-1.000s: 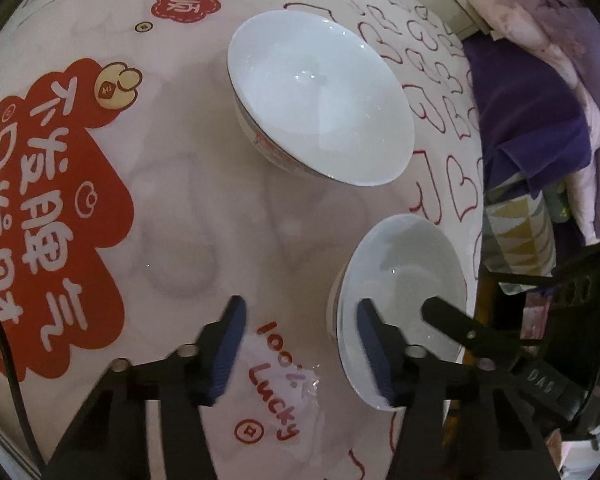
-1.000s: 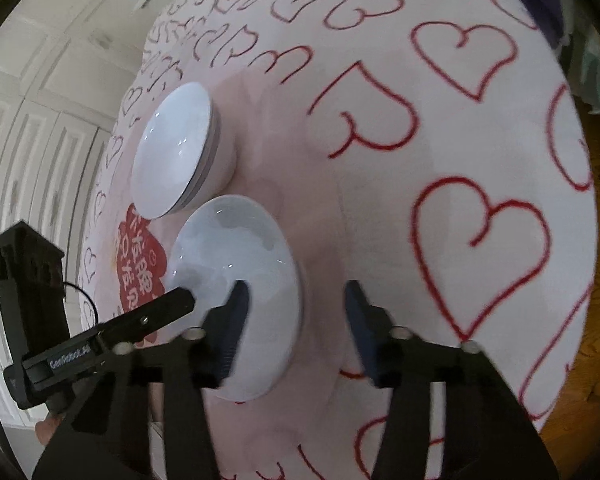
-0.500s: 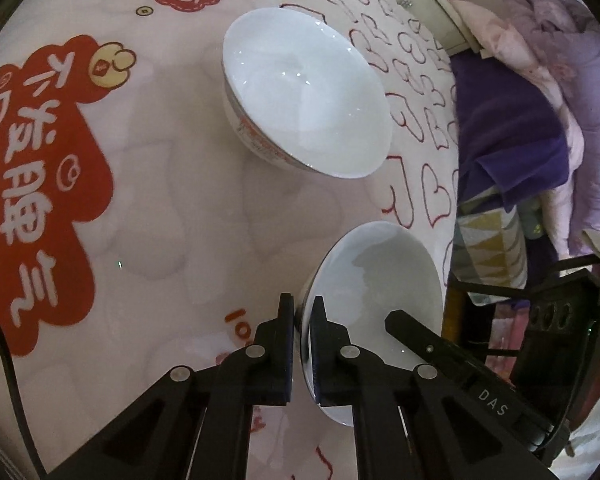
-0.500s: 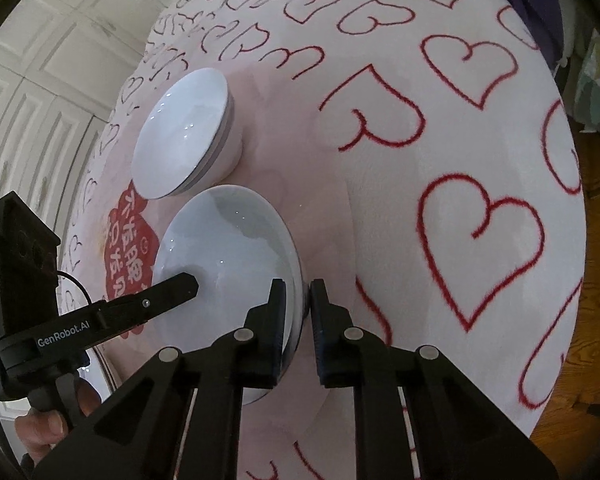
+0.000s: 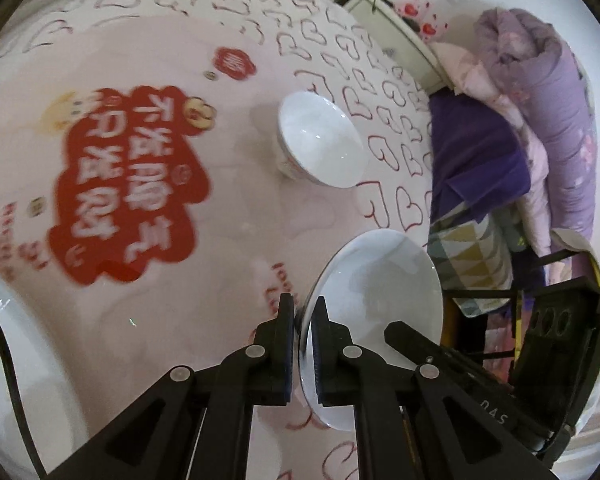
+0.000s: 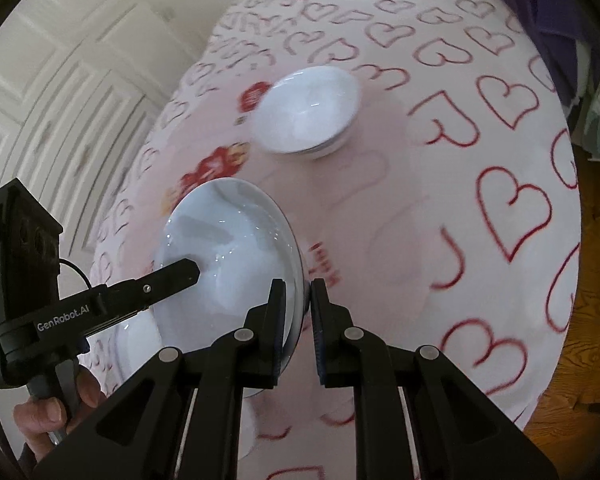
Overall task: Organize plates and bowls
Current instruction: 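Grip a bowl rim with the right gripper while the left gripper grips another bowl, then lower the held bowls into the bowl stack and open both grippers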
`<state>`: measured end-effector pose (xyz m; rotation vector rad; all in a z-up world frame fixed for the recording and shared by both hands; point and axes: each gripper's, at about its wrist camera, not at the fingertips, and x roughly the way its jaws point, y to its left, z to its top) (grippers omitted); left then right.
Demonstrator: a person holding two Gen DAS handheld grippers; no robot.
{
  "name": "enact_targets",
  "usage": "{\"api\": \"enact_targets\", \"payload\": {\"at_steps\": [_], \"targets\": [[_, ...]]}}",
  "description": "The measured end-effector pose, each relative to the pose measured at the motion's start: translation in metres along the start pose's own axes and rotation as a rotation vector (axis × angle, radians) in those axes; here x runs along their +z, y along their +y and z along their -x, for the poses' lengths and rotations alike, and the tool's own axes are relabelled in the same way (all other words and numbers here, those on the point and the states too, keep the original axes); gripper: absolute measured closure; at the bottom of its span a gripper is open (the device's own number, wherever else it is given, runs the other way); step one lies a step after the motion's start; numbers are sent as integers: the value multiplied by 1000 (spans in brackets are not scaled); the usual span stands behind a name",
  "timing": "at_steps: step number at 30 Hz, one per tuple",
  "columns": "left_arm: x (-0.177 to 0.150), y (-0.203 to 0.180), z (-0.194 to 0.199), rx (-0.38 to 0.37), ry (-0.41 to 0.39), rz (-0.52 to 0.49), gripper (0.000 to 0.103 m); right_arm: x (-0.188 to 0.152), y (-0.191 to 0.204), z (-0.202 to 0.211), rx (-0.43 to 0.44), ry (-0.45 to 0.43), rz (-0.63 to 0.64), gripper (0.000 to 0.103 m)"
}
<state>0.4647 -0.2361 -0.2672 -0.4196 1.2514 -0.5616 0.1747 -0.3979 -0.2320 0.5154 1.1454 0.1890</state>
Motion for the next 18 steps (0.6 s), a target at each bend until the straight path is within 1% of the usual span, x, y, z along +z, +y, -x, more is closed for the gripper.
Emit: {"api": "enact_targets", "payload": {"at_steps": [5, 9, 13, 15, 18], "targets": [[-38, 23, 48, 11, -21, 33, 100, -30, 36, 3, 13, 29, 43, 91], [-67, 44, 82, 19, -13, 72, 99, -53, 49, -4, 34, 69, 52, 91], [-86, 63, 99, 45, 8, 108, 100, -71, 60, -19, 28, 119, 68, 91], [-93, 69, 102, 61, 19, 124, 100, -78, 63, -26, 25, 142, 67, 91], [-100, 76, 104, 65, 28, 141, 100, -87, 63, -37, 21, 174, 59, 91]]}}
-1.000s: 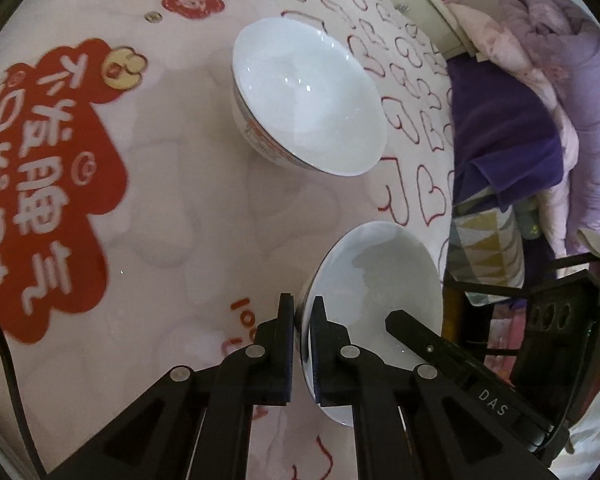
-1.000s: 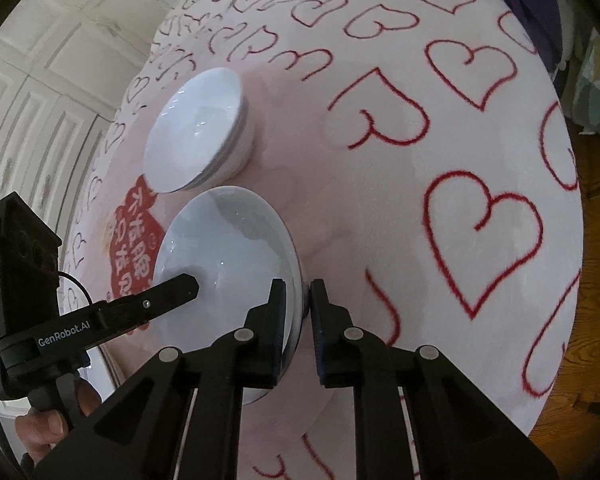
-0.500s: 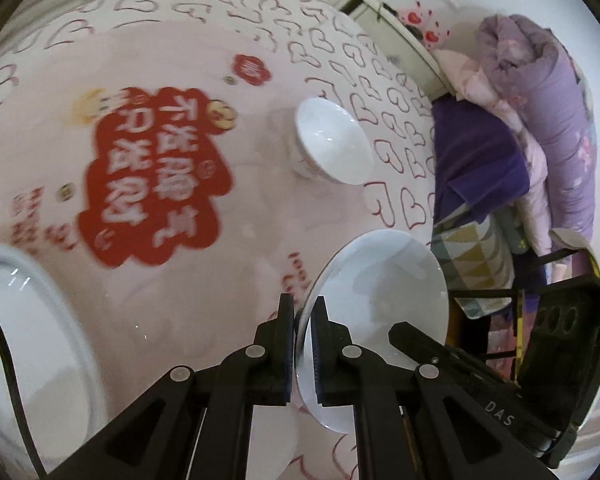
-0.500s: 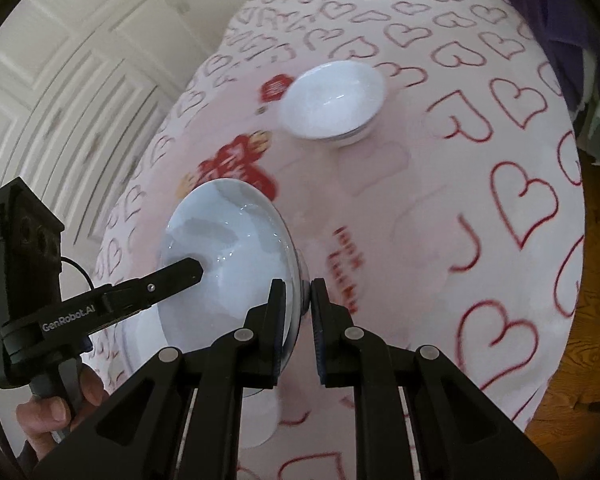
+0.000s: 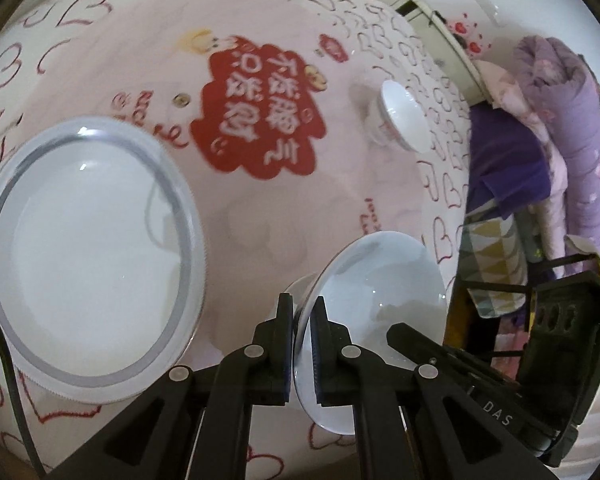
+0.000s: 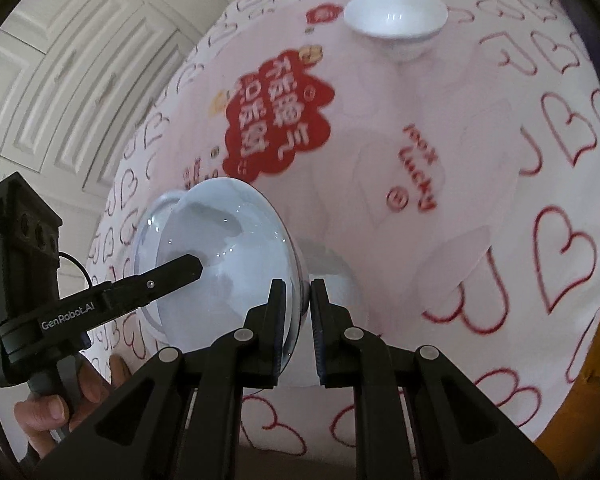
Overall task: Organize plates and bowls
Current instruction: 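Lower the held bowls into the bowl stack and open both grippers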
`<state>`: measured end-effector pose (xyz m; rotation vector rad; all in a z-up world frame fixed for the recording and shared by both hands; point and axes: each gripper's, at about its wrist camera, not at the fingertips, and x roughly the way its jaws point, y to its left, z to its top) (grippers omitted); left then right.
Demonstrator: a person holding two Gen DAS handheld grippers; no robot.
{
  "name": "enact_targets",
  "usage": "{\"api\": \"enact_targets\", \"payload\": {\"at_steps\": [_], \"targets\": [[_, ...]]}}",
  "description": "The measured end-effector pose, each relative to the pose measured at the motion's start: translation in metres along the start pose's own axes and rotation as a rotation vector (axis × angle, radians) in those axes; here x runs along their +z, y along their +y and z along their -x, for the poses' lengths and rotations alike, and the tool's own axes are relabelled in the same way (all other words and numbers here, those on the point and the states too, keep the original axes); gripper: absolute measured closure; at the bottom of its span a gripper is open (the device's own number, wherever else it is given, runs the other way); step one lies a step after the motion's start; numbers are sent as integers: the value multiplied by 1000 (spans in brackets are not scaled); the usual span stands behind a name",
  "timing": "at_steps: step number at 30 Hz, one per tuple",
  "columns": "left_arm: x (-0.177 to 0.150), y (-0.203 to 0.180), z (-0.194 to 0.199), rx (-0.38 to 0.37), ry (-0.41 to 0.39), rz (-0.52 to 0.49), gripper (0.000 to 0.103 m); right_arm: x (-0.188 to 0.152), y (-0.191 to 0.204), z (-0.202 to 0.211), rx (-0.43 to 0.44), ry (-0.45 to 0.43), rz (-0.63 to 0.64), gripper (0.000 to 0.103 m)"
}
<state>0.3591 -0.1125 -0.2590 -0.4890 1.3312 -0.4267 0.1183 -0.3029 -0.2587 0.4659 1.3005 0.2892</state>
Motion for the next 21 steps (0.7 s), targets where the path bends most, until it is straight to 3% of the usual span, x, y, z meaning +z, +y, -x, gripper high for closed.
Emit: {"api": "enact_targets", "payload": {"at_steps": [21], "targets": [[-19, -19, -29, 102, 11, -52, 100, -11, -17, -24, -75, 63, -17, 91]]}}
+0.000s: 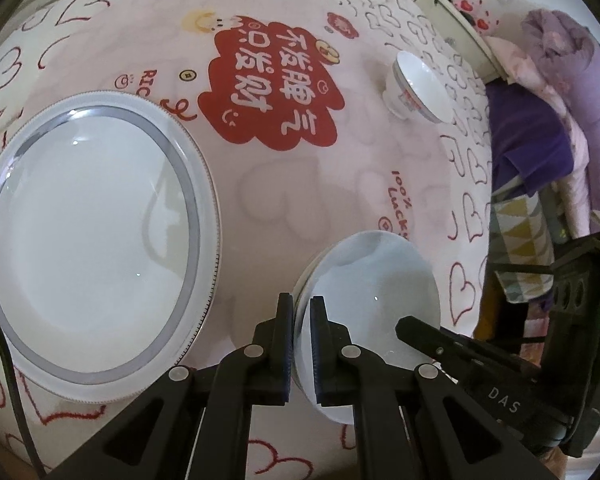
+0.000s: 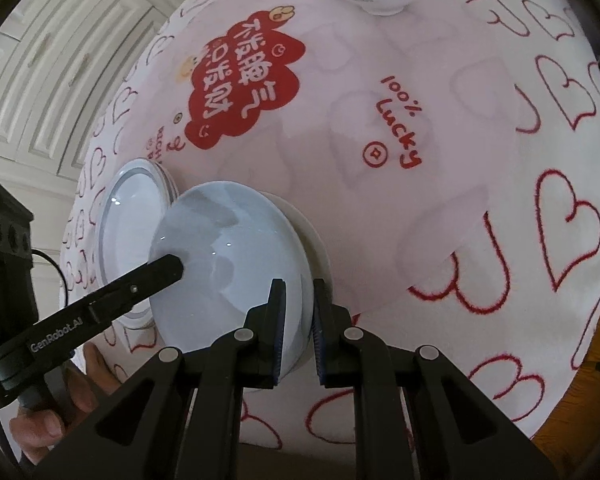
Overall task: Organize plates and bowls
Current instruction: 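Lower the held bowls into the bowl stack and open both grippers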
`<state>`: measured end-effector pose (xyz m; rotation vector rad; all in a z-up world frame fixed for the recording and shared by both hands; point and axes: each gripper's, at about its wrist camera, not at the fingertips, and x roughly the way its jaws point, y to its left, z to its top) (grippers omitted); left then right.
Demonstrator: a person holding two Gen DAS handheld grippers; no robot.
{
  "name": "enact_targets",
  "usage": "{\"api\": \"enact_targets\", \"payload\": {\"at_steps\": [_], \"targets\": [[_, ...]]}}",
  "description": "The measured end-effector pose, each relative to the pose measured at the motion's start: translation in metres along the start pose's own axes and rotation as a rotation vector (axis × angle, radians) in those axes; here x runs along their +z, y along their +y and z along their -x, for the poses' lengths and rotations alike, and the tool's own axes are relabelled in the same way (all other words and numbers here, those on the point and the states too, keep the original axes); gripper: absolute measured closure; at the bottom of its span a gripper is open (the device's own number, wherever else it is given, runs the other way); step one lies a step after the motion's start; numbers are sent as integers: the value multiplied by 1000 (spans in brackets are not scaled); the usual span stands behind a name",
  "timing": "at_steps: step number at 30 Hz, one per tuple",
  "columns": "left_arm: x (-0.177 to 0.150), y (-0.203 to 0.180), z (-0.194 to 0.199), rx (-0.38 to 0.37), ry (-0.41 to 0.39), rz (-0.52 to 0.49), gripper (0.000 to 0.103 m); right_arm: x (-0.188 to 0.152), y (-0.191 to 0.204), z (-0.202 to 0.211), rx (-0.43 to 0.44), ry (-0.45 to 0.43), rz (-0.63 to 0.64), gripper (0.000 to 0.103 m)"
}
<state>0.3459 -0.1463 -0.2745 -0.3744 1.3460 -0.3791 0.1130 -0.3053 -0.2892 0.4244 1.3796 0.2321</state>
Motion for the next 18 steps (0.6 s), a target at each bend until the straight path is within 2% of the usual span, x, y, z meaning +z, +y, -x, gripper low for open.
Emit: {"api": "enact_targets", "payload": {"at_steps": [8, 18], "targets": [[1, -8, -1, 56, -17, -48, 100, 1, 0, 2, -4, 1, 11, 90], [5, -10, -1, 61, -3, -78, 90, 0, 0, 5, 9, -10, 2, 88]]}}
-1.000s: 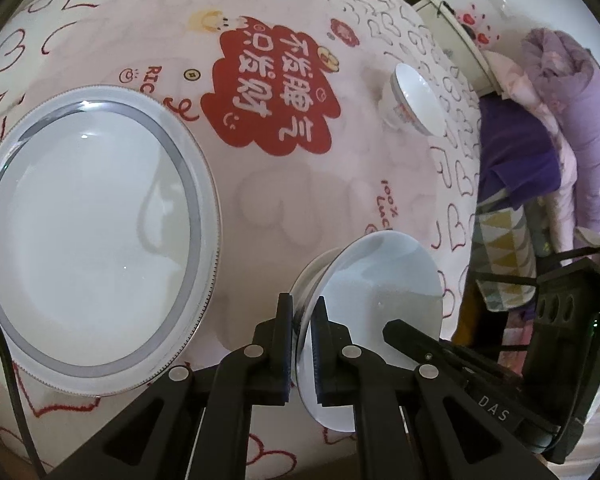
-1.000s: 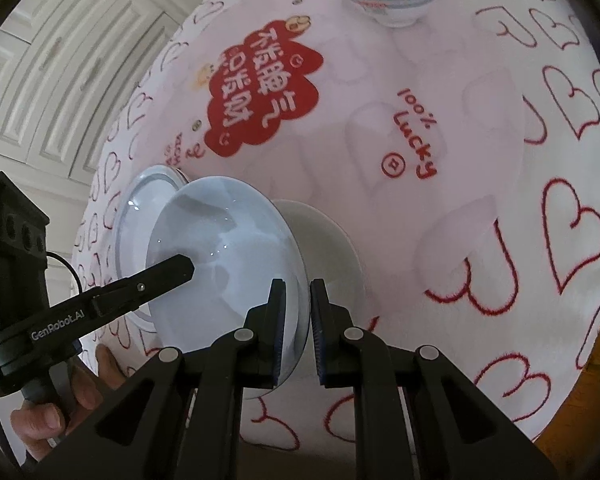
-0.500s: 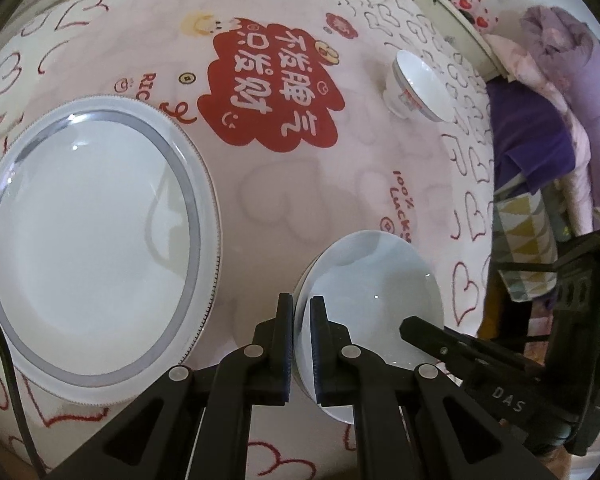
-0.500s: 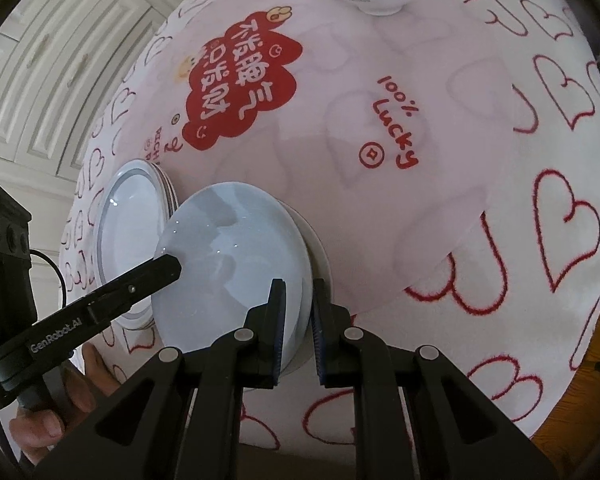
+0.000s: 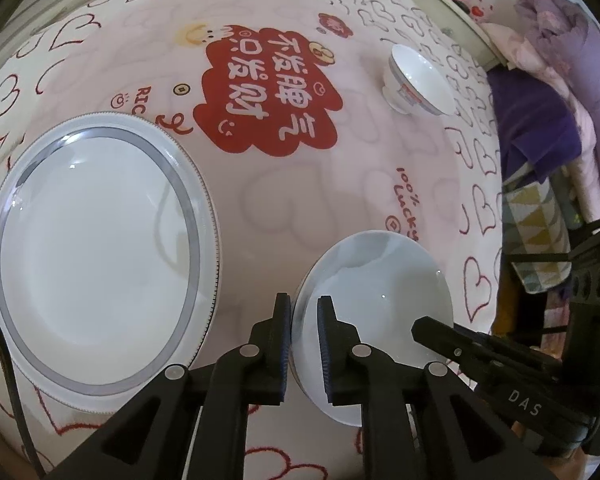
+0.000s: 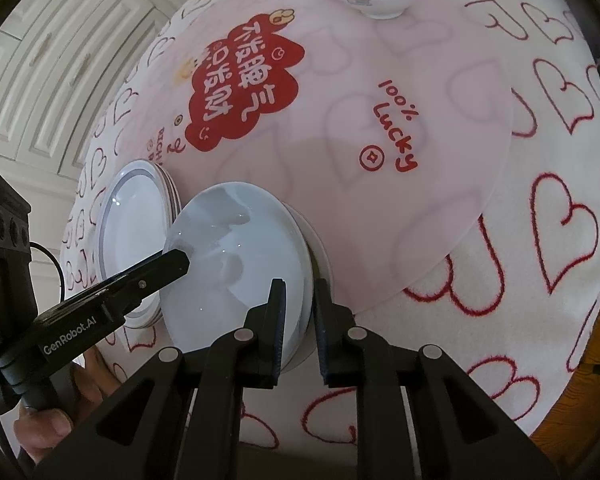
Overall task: Organize plates and bowls
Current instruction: 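Lower the held bowls into the bowl stack and open both grippers, then move both grippers toward the last white bowl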
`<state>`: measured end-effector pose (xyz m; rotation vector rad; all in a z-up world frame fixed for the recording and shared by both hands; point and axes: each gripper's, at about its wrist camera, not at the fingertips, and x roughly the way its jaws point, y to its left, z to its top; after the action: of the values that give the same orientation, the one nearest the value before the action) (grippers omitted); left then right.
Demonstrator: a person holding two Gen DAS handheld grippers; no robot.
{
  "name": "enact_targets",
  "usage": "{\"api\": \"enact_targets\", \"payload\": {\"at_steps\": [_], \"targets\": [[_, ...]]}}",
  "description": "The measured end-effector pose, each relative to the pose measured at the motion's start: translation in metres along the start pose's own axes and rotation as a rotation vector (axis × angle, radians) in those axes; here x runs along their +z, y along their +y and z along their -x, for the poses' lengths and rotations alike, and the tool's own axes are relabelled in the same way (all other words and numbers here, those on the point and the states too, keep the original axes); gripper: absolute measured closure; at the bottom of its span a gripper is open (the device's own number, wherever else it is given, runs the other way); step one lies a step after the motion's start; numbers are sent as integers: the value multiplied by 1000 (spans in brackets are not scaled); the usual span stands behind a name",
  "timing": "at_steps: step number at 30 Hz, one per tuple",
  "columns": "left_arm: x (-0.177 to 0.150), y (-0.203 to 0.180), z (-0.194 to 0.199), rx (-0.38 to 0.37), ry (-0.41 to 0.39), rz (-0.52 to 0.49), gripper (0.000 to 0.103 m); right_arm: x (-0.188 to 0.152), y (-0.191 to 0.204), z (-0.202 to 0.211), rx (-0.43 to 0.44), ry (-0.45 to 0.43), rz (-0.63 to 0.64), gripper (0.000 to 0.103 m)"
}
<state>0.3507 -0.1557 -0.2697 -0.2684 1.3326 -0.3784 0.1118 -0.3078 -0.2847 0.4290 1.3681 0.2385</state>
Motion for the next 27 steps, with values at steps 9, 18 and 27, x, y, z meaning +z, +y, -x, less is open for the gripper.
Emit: {"api": "enact_targets", "payload": {"at_steps": [9, 18, 27], "targets": [[4, -3, 17, 26, -58, -41, 24, 2, -3, 20, 28, -59, 0, 39], [18, 1, 32, 15, -71, -34, 11, 18, -18, 36, 41, -142, -65, 0], [61, -14, 45, 18, -122, -67, 5, 60, -35, 49, 70, -194, -91, 0]]}}
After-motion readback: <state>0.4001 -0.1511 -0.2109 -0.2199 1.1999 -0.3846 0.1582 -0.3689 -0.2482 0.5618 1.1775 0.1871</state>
